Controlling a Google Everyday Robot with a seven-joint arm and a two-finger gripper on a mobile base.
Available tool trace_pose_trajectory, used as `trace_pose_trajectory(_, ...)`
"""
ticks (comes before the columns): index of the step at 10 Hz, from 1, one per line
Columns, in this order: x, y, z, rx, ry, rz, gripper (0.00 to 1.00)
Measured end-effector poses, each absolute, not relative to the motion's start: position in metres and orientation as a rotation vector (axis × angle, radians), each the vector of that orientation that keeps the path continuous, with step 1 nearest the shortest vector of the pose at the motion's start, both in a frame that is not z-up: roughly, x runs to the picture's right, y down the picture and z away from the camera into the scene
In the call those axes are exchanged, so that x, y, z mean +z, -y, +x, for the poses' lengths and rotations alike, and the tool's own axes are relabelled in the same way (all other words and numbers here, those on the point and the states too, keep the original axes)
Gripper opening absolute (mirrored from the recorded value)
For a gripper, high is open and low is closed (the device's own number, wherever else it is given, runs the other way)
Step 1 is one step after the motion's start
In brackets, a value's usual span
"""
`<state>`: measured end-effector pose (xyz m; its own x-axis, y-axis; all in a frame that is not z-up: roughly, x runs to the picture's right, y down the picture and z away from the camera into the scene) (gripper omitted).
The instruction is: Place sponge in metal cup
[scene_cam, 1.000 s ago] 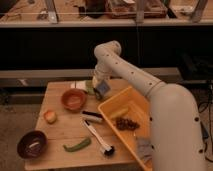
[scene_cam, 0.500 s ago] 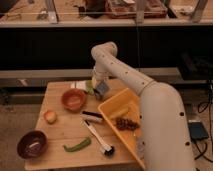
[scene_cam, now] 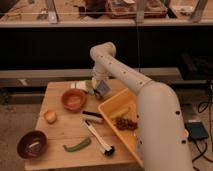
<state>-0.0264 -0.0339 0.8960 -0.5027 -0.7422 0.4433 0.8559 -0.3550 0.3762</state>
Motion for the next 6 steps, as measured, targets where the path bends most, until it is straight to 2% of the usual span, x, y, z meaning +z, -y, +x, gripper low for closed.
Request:
trace_pose_trajectory(4, 0.898, 0.035, -0.020, -1.932, 0.711, -0.247, 0.80)
trace_pose_trajectory(6, 0.895, 0.047, -0.018, -1.886, 0.767, -0.204, 0.80)
